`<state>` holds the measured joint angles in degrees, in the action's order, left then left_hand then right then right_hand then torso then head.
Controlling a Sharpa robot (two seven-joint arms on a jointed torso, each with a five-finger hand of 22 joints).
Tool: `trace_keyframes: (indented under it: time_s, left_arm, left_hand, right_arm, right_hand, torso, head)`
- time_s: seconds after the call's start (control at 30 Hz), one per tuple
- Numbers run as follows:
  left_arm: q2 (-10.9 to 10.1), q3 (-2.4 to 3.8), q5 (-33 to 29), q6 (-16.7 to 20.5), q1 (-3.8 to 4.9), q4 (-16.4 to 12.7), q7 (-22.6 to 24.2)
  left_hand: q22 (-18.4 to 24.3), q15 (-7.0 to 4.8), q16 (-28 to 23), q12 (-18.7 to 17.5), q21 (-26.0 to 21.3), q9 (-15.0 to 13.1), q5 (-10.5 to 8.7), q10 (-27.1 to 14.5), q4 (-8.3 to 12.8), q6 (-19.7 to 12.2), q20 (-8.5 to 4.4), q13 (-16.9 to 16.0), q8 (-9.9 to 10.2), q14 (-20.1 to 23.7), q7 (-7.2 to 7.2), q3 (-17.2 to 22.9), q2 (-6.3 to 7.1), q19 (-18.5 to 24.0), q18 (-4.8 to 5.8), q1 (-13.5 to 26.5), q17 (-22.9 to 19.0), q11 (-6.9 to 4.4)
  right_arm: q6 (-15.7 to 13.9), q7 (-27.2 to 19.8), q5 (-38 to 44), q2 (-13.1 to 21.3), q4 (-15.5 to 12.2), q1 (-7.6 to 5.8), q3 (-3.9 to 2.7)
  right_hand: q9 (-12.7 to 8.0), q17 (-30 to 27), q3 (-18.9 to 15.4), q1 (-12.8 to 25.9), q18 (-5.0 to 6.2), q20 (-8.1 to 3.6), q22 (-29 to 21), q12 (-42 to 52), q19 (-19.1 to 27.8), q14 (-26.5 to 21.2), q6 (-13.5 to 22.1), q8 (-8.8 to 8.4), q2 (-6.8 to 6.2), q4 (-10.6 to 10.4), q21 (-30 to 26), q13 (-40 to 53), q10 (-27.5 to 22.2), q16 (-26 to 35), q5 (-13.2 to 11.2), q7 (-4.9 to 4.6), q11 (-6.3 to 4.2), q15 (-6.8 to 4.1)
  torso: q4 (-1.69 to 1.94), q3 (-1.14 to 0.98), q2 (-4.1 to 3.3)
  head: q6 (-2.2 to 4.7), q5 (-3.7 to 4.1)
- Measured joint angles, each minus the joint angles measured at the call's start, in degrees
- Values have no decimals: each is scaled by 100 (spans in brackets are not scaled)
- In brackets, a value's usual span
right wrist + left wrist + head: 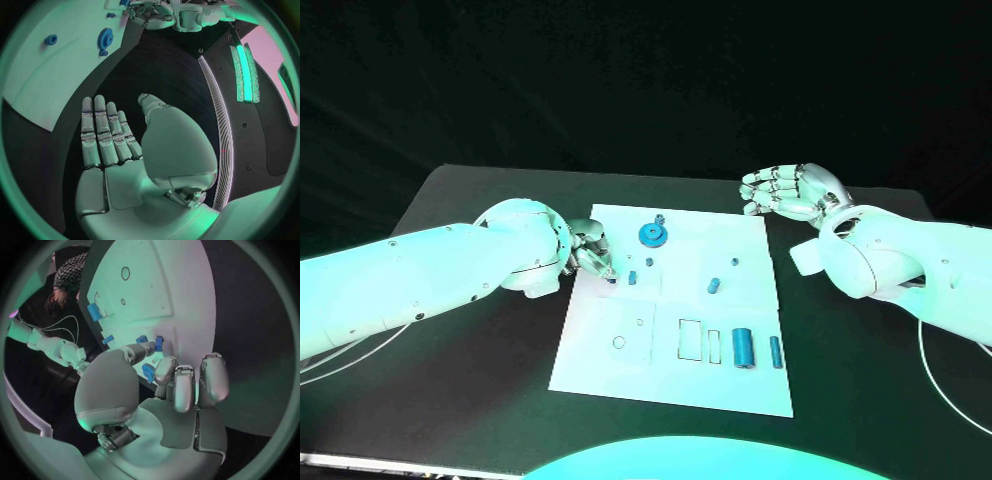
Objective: Assemble the parts on the task board
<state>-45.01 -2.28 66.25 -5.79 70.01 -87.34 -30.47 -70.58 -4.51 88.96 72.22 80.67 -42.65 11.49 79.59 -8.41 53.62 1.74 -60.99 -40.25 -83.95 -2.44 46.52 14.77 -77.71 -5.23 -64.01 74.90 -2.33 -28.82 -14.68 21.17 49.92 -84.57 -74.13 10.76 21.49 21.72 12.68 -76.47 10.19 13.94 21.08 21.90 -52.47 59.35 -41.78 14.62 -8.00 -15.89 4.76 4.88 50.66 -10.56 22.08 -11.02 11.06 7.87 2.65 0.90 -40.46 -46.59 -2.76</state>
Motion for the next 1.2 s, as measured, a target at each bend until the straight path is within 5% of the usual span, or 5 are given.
trace_keyframes:
  time_s: [1.0,1.2]
  left_arm:
    - [26,2,-51,11,4,48,-23]
    - [24,5,-50,8,7,51,-26]
  left_hand:
    - [-27,-40,0,30,0,72,0,22,170,72,-20,-60,58,1,28,-163,38,-20,0,97,0,-21]
    - [-26,-40,0,30,0,131,3,32,-105,216,-20,-75,128,1,149,-642,16,-20,0,119,0,-32]
  right_arm:
    - [-1,0,-2,-2,7,4,0]
    - [-2,0,-3,-1,7,5,0]
  right_hand:
    - [-13,-25,0,0,0,21,-51,0,21,0,0,0,0,0,-22,-31,0,23,0,0,0,0]
    - [-13,-24,16,0,0,21,-58,0,21,0,0,0,0,-16,-22,-31,0,23,0,0,0,0]
  torso:
    - [-3,0,1]
    - [-3,0,2]
  head:
    - [-29,3]
    - [-29,3]
